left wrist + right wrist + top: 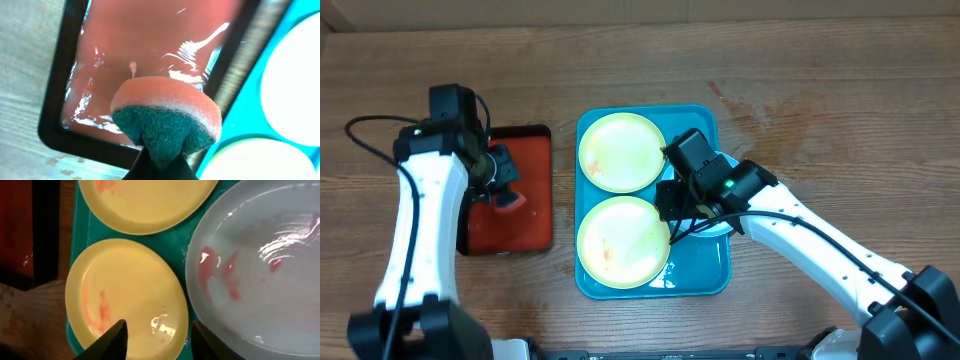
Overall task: Clean dirty plates on tray and stack at the side
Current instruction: 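Grasp the green-orange sponge with the left gripper and lift it, then grip the top yellow plate rim with the right gripper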
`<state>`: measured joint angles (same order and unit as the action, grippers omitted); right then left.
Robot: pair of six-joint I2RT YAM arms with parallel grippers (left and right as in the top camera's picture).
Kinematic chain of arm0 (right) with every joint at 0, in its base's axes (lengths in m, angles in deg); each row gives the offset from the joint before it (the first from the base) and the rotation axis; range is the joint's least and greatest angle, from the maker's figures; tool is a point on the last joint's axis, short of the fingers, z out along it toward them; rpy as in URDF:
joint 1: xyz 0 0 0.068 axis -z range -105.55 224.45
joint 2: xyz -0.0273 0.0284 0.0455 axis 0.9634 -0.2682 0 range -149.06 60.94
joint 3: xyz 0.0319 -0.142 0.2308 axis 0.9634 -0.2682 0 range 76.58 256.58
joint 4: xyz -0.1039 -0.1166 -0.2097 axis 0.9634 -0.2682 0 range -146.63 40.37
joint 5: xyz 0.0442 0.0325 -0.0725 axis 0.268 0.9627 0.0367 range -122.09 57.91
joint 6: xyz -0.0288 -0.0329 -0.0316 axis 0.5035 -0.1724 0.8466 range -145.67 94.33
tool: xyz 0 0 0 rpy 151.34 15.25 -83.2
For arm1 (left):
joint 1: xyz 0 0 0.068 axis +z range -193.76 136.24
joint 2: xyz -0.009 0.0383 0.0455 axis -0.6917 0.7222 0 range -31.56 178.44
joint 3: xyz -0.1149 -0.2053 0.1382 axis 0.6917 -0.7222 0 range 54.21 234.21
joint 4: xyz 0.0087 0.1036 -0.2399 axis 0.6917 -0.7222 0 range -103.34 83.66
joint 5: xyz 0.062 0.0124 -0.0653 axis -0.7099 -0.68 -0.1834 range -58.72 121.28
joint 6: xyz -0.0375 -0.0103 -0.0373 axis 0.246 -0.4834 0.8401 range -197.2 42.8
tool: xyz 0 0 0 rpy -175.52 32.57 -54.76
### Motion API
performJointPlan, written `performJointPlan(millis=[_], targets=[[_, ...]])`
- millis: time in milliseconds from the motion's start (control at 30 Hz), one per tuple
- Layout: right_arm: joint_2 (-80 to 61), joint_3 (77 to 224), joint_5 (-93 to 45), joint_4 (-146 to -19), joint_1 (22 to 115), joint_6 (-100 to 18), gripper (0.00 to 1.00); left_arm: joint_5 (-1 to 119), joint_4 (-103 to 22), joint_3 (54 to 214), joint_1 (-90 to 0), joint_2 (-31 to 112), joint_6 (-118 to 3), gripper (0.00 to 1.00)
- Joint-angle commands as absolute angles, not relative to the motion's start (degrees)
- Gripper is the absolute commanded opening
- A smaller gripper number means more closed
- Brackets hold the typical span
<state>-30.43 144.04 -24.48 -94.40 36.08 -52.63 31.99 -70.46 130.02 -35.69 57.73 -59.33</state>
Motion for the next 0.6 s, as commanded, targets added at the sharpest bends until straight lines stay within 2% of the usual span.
performJointPlan(millis=[0, 133, 300, 567], targets=[[-32.48, 147.06, -26.62, -94.53, 40.10, -47.75, 0.43, 34.72, -69.67, 131.64, -38.57, 54.45, -61.39, 0.04], [-37.29, 153.44, -23.89, -96.98, 45.36, -41.63, 0.43, 34.75, -68.32, 131.75, -42.22, 54.24, -61.56, 0.04], [-45.45, 161.70, -22.86, -97.66, 47.57, -34.29, 0.42, 35.40, -64.36, 131.77, -46.27, 54.24, -61.35, 0.04], [-56.13, 163.08, -23.03, -87.12, 47.51, -33.13, 0.42, 35.42, -61.65, 131.79, -47.97, 54.24, -60.45, 0.04]])
